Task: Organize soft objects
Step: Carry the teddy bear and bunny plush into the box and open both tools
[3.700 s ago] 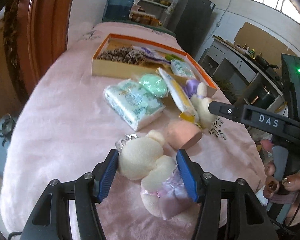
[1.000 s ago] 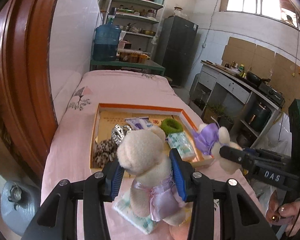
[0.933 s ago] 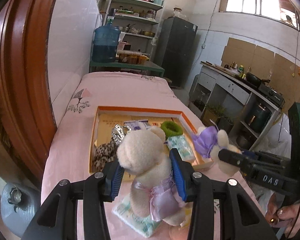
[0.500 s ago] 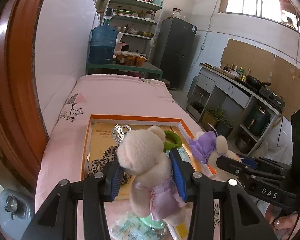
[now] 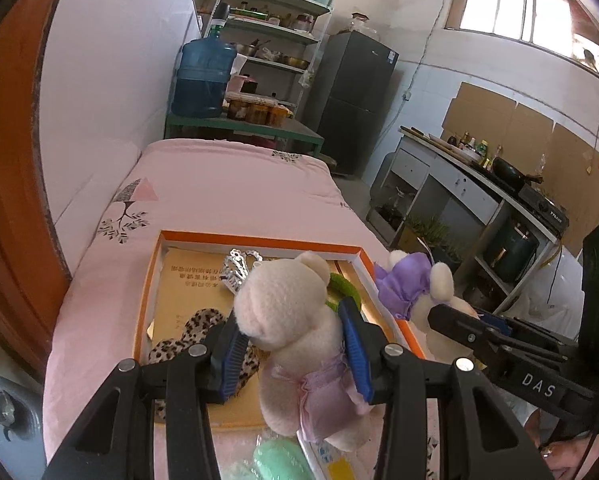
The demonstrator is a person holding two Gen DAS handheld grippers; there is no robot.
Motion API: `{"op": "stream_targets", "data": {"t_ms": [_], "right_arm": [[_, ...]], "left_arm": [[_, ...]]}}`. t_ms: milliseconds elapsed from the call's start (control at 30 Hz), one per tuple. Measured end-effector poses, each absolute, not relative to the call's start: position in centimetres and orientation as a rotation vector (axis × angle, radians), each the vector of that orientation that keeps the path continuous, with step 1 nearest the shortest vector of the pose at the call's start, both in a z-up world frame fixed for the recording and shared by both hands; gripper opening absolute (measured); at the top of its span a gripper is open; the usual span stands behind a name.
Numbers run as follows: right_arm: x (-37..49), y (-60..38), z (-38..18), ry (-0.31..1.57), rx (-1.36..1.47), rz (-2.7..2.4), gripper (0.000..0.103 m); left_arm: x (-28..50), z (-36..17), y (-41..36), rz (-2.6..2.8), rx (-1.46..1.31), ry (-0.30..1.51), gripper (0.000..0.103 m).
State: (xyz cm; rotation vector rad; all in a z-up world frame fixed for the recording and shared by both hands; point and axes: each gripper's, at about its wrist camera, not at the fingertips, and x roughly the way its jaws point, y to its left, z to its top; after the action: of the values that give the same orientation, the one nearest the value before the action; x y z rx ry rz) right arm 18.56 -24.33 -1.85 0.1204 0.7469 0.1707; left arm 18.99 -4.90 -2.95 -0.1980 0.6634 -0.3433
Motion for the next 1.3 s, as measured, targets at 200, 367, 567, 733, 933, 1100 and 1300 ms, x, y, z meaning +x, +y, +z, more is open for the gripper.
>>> {"op": "stream_targets", "data": {"t_ms": [200, 367, 567, 733, 933, 1100, 1300], "right_arm": [[20.1, -24.1, -2.3, 0.753, 0.123, 0.184, 0.038], [21.6, -23.4, -3.1, 0.772, 0.135, 0.206, 0.038], [24.0, -22.6, -4.2, 0.803, 0.143, 0.229, 0.038], [26.0, -21.8, -5.1, 0.83, 0.12, 0.231, 0.038], [27.4, -21.1, -5.9, 0.852, 0.095, 0.233, 0.038], [28.2, -21.1, -6.4, 0.87, 0.089, 0.232, 0.038], [29.3, -20.9, -7.5, 0.904, 0.081, 0.228, 0.038]], "left_arm": [[20.9, -3.4, -4.7, -0.325, -0.21, 0.673, 0.045], [22.8, -3.7, -3.9, -0.285, -0.211, 0.677, 0.045], [25.6, -3.8, -3.1, -0.237, -0.205, 0.674, 0.045], [27.6, -4.7, -2.2, -0.211, -0.226, 0.709, 0.045], [29.3, -5.9, -1.2, -0.201, -0.251, 0.753, 0.045], [30.7, -6.5, -0.7, -0.204, -0.279, 0.783, 0.045], [32.0, -8.1, -0.8, -0.195, -0.275, 0.835, 0.045]]}}
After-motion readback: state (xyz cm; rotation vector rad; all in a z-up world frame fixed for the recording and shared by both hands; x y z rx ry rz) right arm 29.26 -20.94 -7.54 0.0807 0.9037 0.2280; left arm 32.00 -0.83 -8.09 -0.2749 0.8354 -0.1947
